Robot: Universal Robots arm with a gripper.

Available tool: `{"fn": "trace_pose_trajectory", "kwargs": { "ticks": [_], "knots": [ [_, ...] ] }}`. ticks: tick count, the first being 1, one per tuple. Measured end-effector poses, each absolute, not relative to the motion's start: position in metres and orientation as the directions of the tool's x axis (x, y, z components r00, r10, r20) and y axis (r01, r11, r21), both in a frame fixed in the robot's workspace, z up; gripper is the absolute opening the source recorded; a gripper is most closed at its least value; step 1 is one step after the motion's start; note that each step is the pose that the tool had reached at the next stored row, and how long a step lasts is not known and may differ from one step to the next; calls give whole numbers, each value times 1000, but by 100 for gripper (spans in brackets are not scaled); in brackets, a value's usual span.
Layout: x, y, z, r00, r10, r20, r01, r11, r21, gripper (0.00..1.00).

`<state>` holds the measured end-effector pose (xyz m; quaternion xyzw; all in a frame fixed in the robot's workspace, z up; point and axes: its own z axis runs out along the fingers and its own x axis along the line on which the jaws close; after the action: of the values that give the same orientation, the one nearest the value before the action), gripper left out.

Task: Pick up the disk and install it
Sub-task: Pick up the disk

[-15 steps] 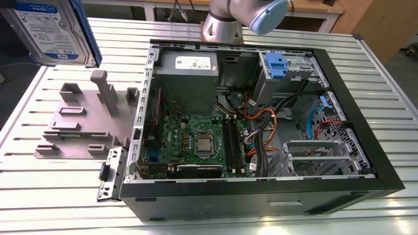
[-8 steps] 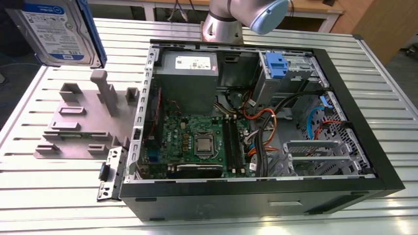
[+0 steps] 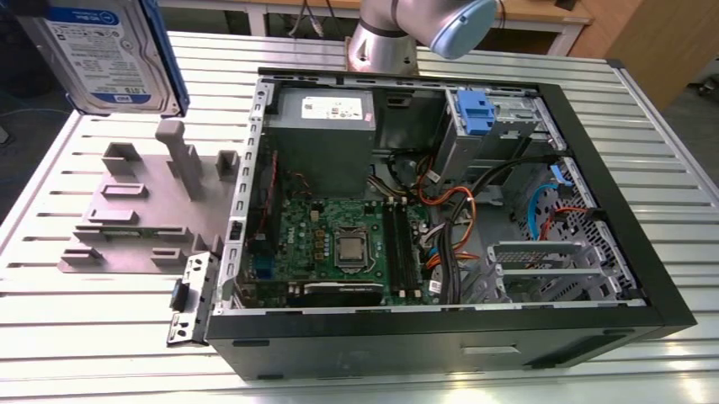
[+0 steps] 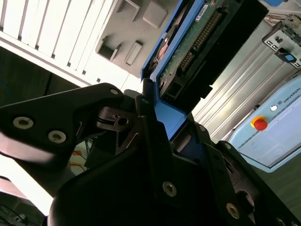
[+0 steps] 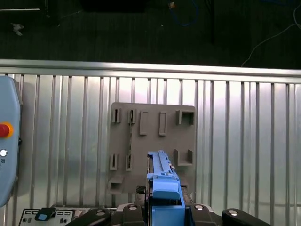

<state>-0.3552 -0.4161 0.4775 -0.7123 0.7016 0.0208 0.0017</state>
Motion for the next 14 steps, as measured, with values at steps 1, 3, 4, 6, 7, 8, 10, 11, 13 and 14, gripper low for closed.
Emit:
{"fn": "trace_pose_trajectory", "kwargs": {
  "ticks": [1,3,4,6,7,8,10,11,13,14],
  "knots": [
    [-355,-416,477,16,-999,-32,-1000,-17,27,36],
    [-354,-416,477,16,-999,-32,-1000,-17,27,36],
    [-354,-416,478,16,-999,-32,-1000,-17,27,36],
    [-352,-417,477,16,-999,-32,-1000,-17,27,36],
    [-350,-417,477,16,-999,-32,-1000,-17,27,36],
    [-348,-417,477,15,-999,-32,-1000,-16,27,36],
    [-344,-417,477,15,-999,-32,-1000,-16,27,36],
    [-341,-417,477,15,-999,-32,-1000,-16,27,36],
    [-337,-417,477,15,-999,-32,-1000,-16,27,36],
    [-335,-417,477,15,-999,-32,-1000,-16,27,36]
  ]
}}
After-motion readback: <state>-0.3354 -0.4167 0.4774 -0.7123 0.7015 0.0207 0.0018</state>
